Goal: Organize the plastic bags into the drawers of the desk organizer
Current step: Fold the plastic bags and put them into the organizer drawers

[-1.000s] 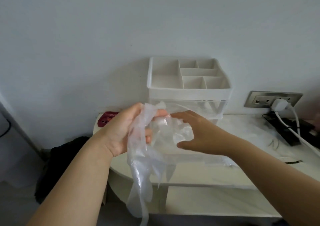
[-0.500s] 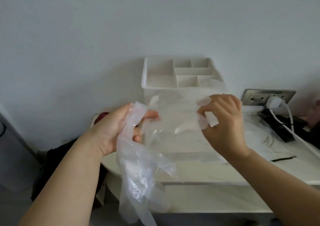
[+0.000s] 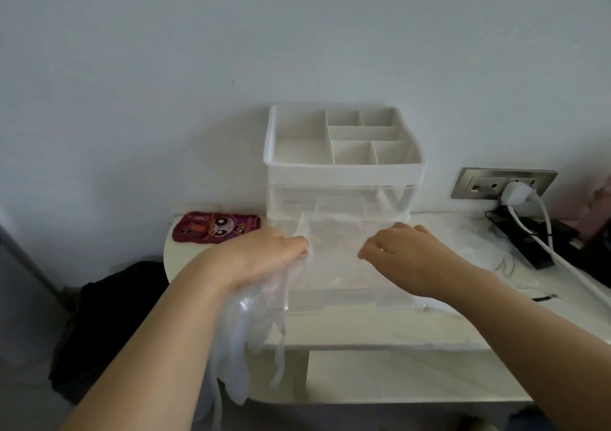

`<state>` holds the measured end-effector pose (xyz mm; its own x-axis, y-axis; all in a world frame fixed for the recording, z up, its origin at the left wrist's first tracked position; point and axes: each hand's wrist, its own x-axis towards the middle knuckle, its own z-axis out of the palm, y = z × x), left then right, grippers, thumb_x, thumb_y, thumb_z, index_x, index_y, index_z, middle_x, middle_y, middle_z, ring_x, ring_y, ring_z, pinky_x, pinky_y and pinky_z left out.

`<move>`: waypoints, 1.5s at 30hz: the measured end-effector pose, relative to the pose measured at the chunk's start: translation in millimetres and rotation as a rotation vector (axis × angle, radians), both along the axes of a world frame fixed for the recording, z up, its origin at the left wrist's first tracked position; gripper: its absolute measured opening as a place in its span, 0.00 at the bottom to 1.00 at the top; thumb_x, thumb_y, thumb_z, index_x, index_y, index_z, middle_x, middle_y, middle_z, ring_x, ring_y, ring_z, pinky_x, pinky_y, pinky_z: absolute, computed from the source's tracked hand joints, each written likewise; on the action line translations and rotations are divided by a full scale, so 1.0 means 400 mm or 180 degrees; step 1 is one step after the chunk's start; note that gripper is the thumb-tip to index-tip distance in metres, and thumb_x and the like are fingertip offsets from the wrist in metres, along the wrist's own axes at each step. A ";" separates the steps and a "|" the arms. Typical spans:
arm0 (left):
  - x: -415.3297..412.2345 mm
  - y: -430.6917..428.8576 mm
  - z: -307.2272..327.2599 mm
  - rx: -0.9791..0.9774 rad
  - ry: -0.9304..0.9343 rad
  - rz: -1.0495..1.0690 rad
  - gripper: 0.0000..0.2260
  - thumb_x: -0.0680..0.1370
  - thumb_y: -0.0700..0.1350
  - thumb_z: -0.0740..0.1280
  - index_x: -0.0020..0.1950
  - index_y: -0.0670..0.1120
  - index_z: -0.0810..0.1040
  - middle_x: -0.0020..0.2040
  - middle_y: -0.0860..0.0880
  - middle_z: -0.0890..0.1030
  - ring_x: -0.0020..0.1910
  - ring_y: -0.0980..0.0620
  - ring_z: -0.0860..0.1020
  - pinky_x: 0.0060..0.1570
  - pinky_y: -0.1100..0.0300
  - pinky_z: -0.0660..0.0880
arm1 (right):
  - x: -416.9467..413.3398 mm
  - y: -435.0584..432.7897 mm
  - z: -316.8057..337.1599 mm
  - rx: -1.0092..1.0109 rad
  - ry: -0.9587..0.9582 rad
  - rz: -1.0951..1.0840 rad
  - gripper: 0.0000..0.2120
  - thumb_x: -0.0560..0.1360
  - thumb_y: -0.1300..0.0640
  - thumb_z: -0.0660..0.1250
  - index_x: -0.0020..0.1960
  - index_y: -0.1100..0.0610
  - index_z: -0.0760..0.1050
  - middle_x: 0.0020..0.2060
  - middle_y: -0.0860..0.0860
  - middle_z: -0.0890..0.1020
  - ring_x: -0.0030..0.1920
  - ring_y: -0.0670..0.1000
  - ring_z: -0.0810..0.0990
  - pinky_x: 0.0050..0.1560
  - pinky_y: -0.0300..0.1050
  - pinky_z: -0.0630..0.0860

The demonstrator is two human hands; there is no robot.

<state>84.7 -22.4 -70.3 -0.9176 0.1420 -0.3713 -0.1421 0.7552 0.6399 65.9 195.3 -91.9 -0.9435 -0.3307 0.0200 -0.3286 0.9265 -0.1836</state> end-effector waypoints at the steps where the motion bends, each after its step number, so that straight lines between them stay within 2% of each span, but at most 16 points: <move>1: -0.003 0.004 -0.002 -0.0137 0.0043 -0.0032 0.27 0.66 0.62 0.56 0.48 0.42 0.79 0.45 0.42 0.82 0.41 0.46 0.78 0.51 0.49 0.75 | -0.001 -0.009 0.006 0.0006 0.0008 -0.0106 0.18 0.77 0.52 0.53 0.51 0.59 0.78 0.47 0.52 0.82 0.50 0.53 0.77 0.52 0.45 0.70; 4: -0.012 0.020 -0.007 -0.0423 0.0205 -0.0153 0.17 0.74 0.57 0.57 0.36 0.45 0.72 0.33 0.49 0.71 0.32 0.49 0.70 0.37 0.57 0.66 | -0.003 -0.043 0.015 -0.0286 0.0227 -0.0085 0.12 0.76 0.54 0.58 0.52 0.50 0.79 0.50 0.46 0.82 0.49 0.49 0.80 0.52 0.45 0.77; 7: -0.026 0.032 -0.014 -0.0668 0.0321 -0.0199 0.17 0.76 0.55 0.57 0.37 0.43 0.74 0.32 0.49 0.72 0.32 0.50 0.71 0.35 0.58 0.66 | -0.021 -0.079 -0.001 -0.0376 0.0066 0.0223 0.14 0.77 0.56 0.59 0.60 0.47 0.77 0.57 0.46 0.80 0.54 0.48 0.78 0.57 0.43 0.74; 10: -0.033 0.037 -0.018 -0.0787 0.0491 -0.0209 0.15 0.76 0.55 0.57 0.35 0.47 0.71 0.34 0.51 0.74 0.33 0.51 0.73 0.33 0.59 0.66 | -0.042 -0.104 -0.034 0.0061 -0.0249 0.0494 0.23 0.77 0.51 0.64 0.71 0.47 0.66 0.68 0.48 0.71 0.66 0.50 0.69 0.66 0.47 0.68; 15: -0.026 0.010 -0.009 -0.0613 0.0722 -0.0074 0.16 0.76 0.57 0.56 0.53 0.50 0.78 0.53 0.54 0.80 0.48 0.55 0.77 0.48 0.57 0.73 | -0.068 -0.120 -0.045 0.0421 -0.0601 0.0413 0.39 0.70 0.38 0.68 0.75 0.45 0.55 0.70 0.50 0.65 0.70 0.54 0.61 0.66 0.52 0.66; 20: -0.024 -0.036 0.006 0.0033 0.0826 0.0295 0.15 0.69 0.59 0.58 0.40 0.50 0.78 0.36 0.55 0.78 0.37 0.52 0.77 0.44 0.55 0.75 | -0.076 -0.145 -0.044 0.0721 -0.0714 0.0148 0.42 0.70 0.33 0.64 0.76 0.45 0.51 0.75 0.53 0.58 0.75 0.57 0.53 0.69 0.56 0.62; 23: -0.022 -0.037 0.012 0.0582 0.0858 0.0598 0.16 0.65 0.59 0.59 0.43 0.53 0.80 0.41 0.51 0.83 0.45 0.47 0.81 0.49 0.52 0.77 | -0.058 -0.143 -0.026 0.0427 -0.0844 0.0199 0.35 0.75 0.36 0.60 0.76 0.47 0.52 0.75 0.51 0.59 0.75 0.55 0.55 0.70 0.53 0.59; 27: -0.022 -0.042 0.024 0.1377 0.0830 0.0715 0.13 0.63 0.53 0.61 0.40 0.50 0.82 0.39 0.55 0.84 0.45 0.48 0.81 0.52 0.52 0.76 | -0.027 -0.096 0.026 0.0151 -0.0572 0.0196 0.20 0.80 0.45 0.56 0.67 0.53 0.72 0.66 0.49 0.73 0.66 0.50 0.70 0.67 0.45 0.65; 29: -0.021 -0.047 0.033 0.1720 0.0728 0.0754 0.12 0.63 0.50 0.62 0.35 0.46 0.82 0.36 0.54 0.83 0.38 0.51 0.78 0.44 0.57 0.76 | -0.022 -0.075 0.037 0.0436 -0.0598 0.0080 0.18 0.82 0.50 0.54 0.61 0.59 0.75 0.60 0.53 0.78 0.60 0.53 0.75 0.62 0.47 0.70; 32: -0.015 -0.039 0.042 0.2211 0.0583 0.0809 0.11 0.70 0.46 0.62 0.30 0.45 0.79 0.31 0.49 0.75 0.23 0.55 0.70 0.24 0.66 0.68 | -0.017 -0.066 0.034 0.0573 -0.1043 -0.0018 0.17 0.82 0.53 0.53 0.62 0.61 0.74 0.59 0.56 0.78 0.59 0.55 0.76 0.60 0.47 0.71; 34: -0.013 -0.027 0.038 0.2406 0.0599 0.0986 0.13 0.73 0.42 0.61 0.30 0.45 0.76 0.29 0.48 0.73 0.20 0.55 0.68 0.21 0.68 0.65 | -0.017 -0.054 0.051 0.0366 -0.0904 -0.0035 0.16 0.82 0.54 0.54 0.60 0.60 0.76 0.57 0.55 0.79 0.56 0.54 0.77 0.58 0.45 0.73; 37: -0.016 -0.002 0.016 0.2267 0.0950 0.1285 0.14 0.75 0.44 0.63 0.29 0.48 0.78 0.28 0.50 0.75 0.25 0.54 0.72 0.27 0.64 0.69 | -0.003 -0.032 0.109 -0.1003 -0.0210 -0.0146 0.18 0.77 0.43 0.58 0.54 0.53 0.80 0.48 0.45 0.82 0.48 0.44 0.80 0.52 0.38 0.74; 39: -0.016 0.017 0.008 0.2137 0.1244 0.1326 0.14 0.76 0.46 0.64 0.30 0.52 0.80 0.30 0.51 0.77 0.30 0.53 0.75 0.31 0.61 0.72 | 0.026 -0.039 0.149 -0.2225 -0.0362 -0.0039 0.27 0.66 0.29 0.61 0.51 0.49 0.79 0.43 0.43 0.84 0.44 0.42 0.82 0.49 0.43 0.80; 40: -0.014 0.027 0.008 0.2187 0.1290 0.1289 0.14 0.76 0.46 0.64 0.31 0.52 0.80 0.32 0.50 0.78 0.32 0.52 0.76 0.32 0.62 0.73 | 0.044 -0.049 0.161 -0.2465 -0.0592 0.0076 0.31 0.62 0.25 0.62 0.52 0.48 0.79 0.44 0.42 0.84 0.44 0.41 0.82 0.49 0.44 0.81; 43: -0.006 0.043 0.011 0.2511 0.1282 0.1240 0.14 0.77 0.45 0.64 0.31 0.50 0.80 0.33 0.49 0.79 0.33 0.52 0.77 0.32 0.62 0.74 | 0.080 -0.087 0.139 -0.1982 -0.0970 0.0255 0.38 0.56 0.25 0.66 0.58 0.45 0.72 0.45 0.41 0.82 0.44 0.38 0.81 0.48 0.37 0.78; 45: -0.001 0.046 0.019 0.2823 0.1115 0.1295 0.15 0.78 0.45 0.65 0.32 0.49 0.80 0.34 0.50 0.80 0.31 0.55 0.79 0.30 0.64 0.75 | 0.087 -0.097 0.116 -0.1735 -0.0726 0.0243 0.29 0.58 0.32 0.72 0.55 0.43 0.71 0.39 0.40 0.82 0.39 0.35 0.79 0.38 0.29 0.74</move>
<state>84.4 -4.1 -62.7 -0.9938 -0.1107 0.0124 0.0203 -0.0711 0.9973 100.9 156.7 -45.7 -0.9179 -0.3967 0.0056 -0.2869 0.6540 -0.6999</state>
